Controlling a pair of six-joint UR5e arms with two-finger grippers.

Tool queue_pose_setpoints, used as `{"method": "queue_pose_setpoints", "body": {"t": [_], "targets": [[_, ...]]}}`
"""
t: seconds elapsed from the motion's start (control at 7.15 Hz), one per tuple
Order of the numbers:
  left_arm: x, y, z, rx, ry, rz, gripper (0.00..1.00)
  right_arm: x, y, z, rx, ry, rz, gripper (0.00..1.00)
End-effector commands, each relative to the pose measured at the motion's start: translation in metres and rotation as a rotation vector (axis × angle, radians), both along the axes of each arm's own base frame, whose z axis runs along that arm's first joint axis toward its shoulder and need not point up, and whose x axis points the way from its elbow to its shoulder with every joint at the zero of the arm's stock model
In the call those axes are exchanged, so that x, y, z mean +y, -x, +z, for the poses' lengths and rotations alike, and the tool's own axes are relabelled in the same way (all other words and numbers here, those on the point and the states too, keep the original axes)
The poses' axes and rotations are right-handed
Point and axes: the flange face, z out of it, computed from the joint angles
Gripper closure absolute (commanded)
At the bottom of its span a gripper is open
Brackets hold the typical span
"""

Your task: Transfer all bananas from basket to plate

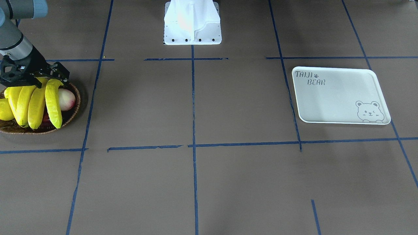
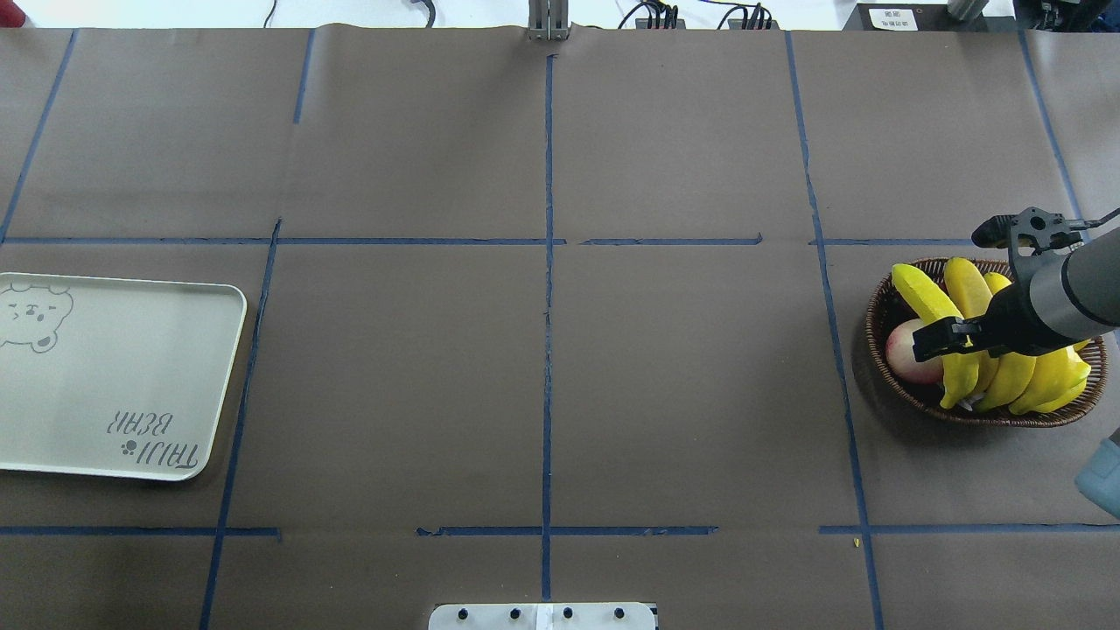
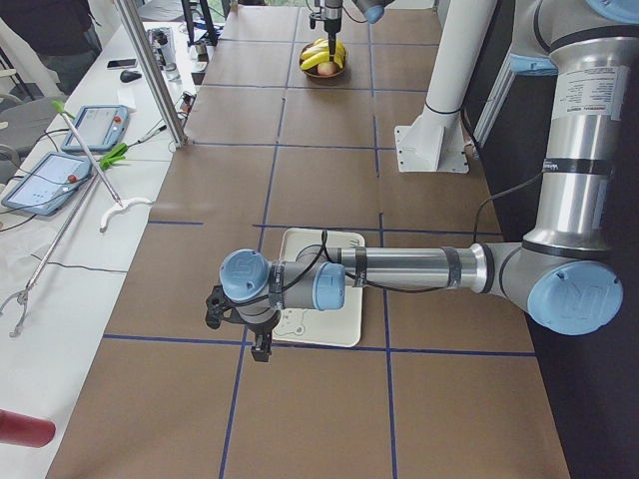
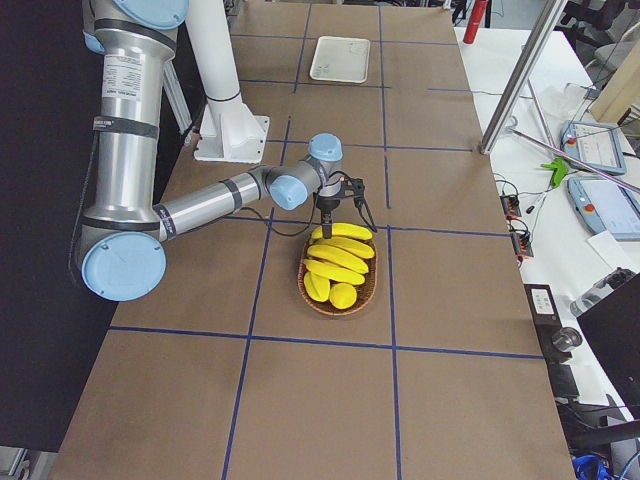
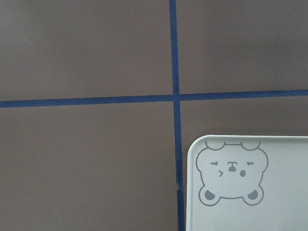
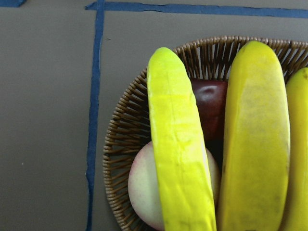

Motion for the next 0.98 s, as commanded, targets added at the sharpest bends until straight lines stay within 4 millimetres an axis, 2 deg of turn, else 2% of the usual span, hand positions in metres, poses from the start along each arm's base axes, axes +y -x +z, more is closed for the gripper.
{"method": "queue_pose_setpoints", "body": {"t": [0.0, 0.28, 0.56, 0.7, 0.84], "targets": [[0.000, 0.000, 0.001, 0.001, 0.001, 0.000, 0.00, 0.000, 0.000, 0.003, 0.004, 0.003, -0.001, 0.25], [0.000, 0.000, 0.001, 0.001, 0.001, 0.000, 0.00, 0.000, -0.003, 0.001, 0.001, -0.003, 0.002, 0.72], [-0.001, -0.001, 0.000, 0.001, 0.000, 0.002, 0.00, 0.001, -0.006, -0.005, -0.007, -0.013, 0.005, 0.94], [-0.001, -0.001, -0.001, 0.001, -0.003, 0.002, 0.00, 0.003, -0.013, -0.015, -0.019, -0.027, 0.014, 0.99], [-0.002, -0.001, -0.002, 0.001, -0.006, 0.002, 0.00, 0.003, -0.024, -0.037, -0.051, -0.058, 0.033, 1.00]]}}
